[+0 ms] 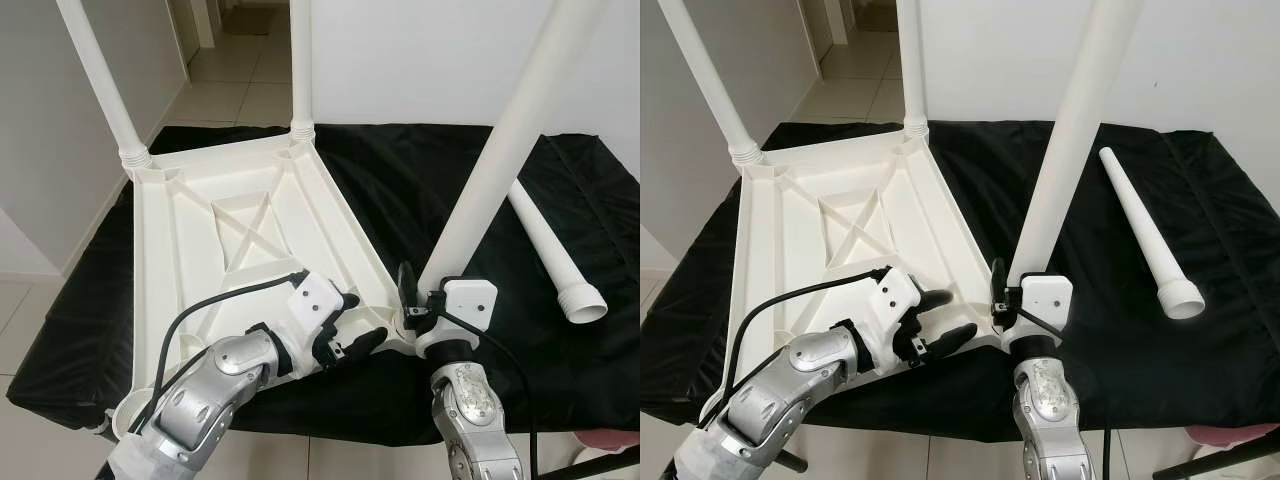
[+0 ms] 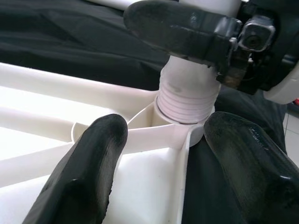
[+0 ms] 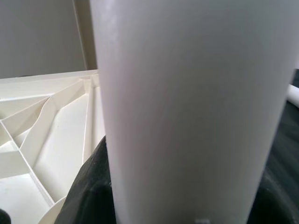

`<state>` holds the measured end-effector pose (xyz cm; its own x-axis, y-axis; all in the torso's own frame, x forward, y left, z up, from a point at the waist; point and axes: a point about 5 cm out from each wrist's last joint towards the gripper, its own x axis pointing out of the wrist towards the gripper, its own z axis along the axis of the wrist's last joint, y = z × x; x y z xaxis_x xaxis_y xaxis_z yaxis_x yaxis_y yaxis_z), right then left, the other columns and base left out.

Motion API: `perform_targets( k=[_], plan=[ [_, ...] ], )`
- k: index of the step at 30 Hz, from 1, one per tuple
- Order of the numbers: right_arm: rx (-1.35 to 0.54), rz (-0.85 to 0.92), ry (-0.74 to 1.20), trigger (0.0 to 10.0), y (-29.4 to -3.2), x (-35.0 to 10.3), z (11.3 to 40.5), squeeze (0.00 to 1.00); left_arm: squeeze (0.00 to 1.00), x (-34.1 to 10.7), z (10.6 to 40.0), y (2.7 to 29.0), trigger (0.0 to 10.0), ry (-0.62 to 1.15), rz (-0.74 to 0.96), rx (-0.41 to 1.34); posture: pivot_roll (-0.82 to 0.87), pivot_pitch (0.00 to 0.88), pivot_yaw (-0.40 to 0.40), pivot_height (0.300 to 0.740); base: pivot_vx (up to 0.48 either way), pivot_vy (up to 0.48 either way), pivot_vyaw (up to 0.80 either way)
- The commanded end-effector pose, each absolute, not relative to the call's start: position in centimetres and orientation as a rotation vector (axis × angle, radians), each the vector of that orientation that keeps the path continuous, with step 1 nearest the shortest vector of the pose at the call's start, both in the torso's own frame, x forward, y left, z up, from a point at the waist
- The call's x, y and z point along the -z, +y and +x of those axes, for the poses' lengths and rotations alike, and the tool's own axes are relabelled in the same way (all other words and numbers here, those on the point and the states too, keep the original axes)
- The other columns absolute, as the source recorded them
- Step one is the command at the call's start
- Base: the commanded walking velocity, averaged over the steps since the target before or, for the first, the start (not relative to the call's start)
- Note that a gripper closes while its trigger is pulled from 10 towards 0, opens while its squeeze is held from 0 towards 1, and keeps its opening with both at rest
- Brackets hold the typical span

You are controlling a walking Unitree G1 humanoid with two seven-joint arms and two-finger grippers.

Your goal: Building children table

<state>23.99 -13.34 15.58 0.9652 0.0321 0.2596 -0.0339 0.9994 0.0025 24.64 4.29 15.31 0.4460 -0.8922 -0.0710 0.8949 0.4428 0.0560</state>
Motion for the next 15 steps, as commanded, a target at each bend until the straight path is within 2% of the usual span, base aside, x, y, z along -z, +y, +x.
perform_targets(
  k=[1, 15],
  plan=[
    [-0.042, 0.000, -0.283, 10.0, -13.3, -15.9, 23.9, 0.00, 0.00, -15.5, 24.6, 4.2, 10.0, 0.023, 0.098, 1.154, -0.12, 0.066, 0.056, 0.740, 0.000, 0.000, 0.00],
    [-0.019, 0.010, -0.334, 10.0, -13.4, -16.9, 23.8, 0.00, 0.00, -15.4, 24.6, 4.1, 10.0, 0.016, 0.099, 1.152, -0.11, 0.041, 0.042, 0.740, 0.000, 0.000, 0.00]
  ],
)
